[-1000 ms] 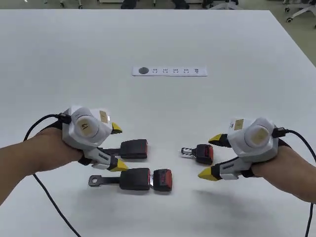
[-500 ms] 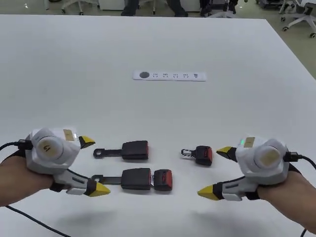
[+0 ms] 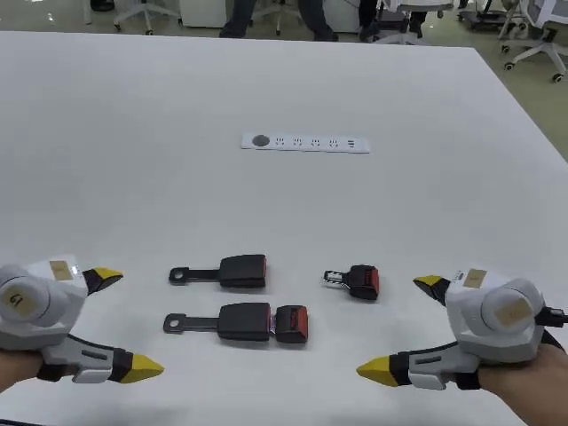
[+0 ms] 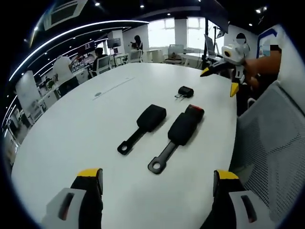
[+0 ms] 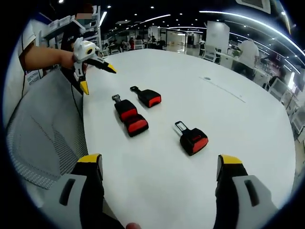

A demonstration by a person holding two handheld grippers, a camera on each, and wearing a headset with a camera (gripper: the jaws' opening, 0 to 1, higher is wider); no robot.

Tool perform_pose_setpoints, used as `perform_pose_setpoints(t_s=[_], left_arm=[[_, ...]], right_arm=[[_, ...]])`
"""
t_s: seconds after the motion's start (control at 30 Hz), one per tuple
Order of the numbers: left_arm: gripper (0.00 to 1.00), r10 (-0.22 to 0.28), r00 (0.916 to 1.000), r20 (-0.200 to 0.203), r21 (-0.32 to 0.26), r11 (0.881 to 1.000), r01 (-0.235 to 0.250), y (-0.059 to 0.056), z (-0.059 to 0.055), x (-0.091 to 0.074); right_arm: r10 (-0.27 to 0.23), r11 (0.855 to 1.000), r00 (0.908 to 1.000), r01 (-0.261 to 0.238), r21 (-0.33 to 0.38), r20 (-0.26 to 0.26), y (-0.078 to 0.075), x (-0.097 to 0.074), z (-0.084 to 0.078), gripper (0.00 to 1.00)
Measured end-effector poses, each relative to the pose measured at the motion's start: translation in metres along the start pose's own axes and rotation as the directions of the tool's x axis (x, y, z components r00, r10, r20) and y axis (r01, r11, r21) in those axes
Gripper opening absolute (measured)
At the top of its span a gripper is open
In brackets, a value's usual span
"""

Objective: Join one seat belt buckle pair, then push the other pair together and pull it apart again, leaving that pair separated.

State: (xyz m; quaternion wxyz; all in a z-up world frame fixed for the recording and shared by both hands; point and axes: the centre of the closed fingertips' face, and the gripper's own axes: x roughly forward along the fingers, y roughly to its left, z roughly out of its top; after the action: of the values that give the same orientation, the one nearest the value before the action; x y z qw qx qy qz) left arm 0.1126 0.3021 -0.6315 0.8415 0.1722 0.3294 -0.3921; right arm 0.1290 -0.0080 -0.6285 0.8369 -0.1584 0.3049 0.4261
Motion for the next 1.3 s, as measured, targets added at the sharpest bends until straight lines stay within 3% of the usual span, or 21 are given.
perform_pose_setpoints(t_s=[0.13,0.27,0.37,0.5,0.73,0.93,1.1,1.2,1.3], left_arm=[[1.0,0.022,0.9997,0.007,-0.031,0.999,-0.022,0.007,-0.013,-0.01],[1.0,0.039,0.9988,0.03,-0.063,0.997,-0.038,0.008,-0.016,-0.013],[1.0,0.068,0.9965,0.048,-0.098,0.993,-0.063,0.014,-0.014,-0.014],[1.0,0.079,0.995,0.061,-0.102,0.992,-0.072,0.018,-0.011,-0.014],[1.0,0.07,0.9945,0.078,-0.119,0.991,-0.06,0.012,-0.008,-0.02],[1.0,0.084,0.992,0.094,-0.099,0.992,-0.075,0.005,-0.005,-0.028],[1.0,0.121,0.9855,0.119,-0.114,0.988,-0.107,0.013,0.0,-0.031],[1.0,0.102,0.9861,0.131,-0.157,0.984,-0.081,0.01,-0.001,-0.03],[1.0,0.108,0.9866,0.122,-0.155,0.984,-0.089,0.012,-0.004,-0.031]], right_arm=[[-0.025,1.0,0.9997,0.025,0.018,0.0,0.0,-0.001,0.0,1.0],[-0.031,0.999,0.9995,0.03,0.027,0.011,0.003,-0.005,0.002,1.0],[-0.035,0.999,0.9992,0.034,0.026,0.022,0.003,-0.006,0.003,1.0],[-0.04,0.997,0.9984,0.038,0.067,0.039,0.003,-0.009,0.008,1.0],[-0.042,0.998,0.9985,0.04,0.045,0.035,0.005,-0.009,0.011,1.0],[-0.037,0.996,0.9971,0.031,0.085,0.066,0.013,-0.014,0.023,1.0],[-0.054,0.997,0.9968,0.051,0.051,0.059,0.01,-0.015,0.023,1.0],[-0.06,0.998,0.997,0.058,0.039,0.048,0.009,-0.017,0.022,1.0],[-0.063,0.997,0.9965,0.06,0.047,0.056,0.01,-0.019,0.024,1.0]])
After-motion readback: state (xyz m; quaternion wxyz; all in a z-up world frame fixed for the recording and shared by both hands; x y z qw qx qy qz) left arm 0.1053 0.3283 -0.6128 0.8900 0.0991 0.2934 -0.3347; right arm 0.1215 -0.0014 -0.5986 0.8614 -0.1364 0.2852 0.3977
